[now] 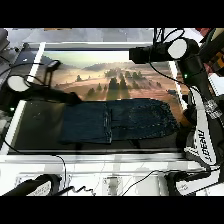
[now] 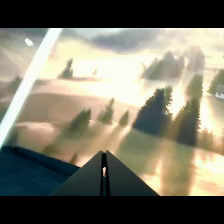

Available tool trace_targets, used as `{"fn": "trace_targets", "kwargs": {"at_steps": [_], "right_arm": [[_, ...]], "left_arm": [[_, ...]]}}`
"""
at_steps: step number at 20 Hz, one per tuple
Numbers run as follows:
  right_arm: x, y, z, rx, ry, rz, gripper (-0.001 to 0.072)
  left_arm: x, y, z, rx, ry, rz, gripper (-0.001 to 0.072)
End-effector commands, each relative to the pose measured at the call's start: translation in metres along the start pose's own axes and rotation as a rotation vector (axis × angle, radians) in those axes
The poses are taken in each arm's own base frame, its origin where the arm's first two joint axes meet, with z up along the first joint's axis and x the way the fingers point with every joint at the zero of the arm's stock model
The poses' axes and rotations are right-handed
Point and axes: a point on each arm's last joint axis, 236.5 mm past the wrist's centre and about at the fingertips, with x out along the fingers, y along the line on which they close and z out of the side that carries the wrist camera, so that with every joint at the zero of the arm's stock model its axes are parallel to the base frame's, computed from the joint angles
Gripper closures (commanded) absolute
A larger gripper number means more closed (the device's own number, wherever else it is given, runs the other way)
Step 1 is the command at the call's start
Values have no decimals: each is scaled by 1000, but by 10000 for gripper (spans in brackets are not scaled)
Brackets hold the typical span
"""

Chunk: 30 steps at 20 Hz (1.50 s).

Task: Fold the clothes and pants, and hang the long-sleeved shirts on hangers.

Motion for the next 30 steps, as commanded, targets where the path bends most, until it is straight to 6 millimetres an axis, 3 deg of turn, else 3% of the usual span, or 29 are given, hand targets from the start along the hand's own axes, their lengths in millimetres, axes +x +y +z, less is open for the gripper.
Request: {"fn": "trace_targets", "kwargs": {"at_steps": [1,3,5,8,10,14,18,21,23,26,27,30], "right_arm": [[-1,-5,-13,-26,56,-19,669],[0,-5,-14,-25,59,-20,669],[0,-6,-14,-25,60,-20,669],[0,-5,-14,-25,60,-20,669],[0,-5,-14,-25,60,-20,669],[0,-5,-14,-25,60,-20,669],[3,-6,-16,-23,65,-20,669],[14,-10,-34,-11,119,-20,669],[25,-17,-58,3,189,-27,669],[42,-29,-105,35,310,-40,669],[47,-31,-121,43,346,-40,669],[63,-28,-162,37,426,-31,669]], "left_arm": [[-25,107,-35,-126,56,225,11],[-17,135,-64,-210,105,227,11],[6,148,-99,-248,182,191,12],[53,142,-137,-262,270,65,14],[77,134,-137,-301,253,-31,14],[106,147,-122,-405,158,-51,13],[113,141,-125,-439,168,-91,13],[116,125,-128,-467,188,-154,22],[121,115,-129,-498,187,-183,187],[126,98,-133,-487,217,-214,591],[126,95,-131,-477,219,-219,678],[110,91,-107,-433,170,-224,678]]}}
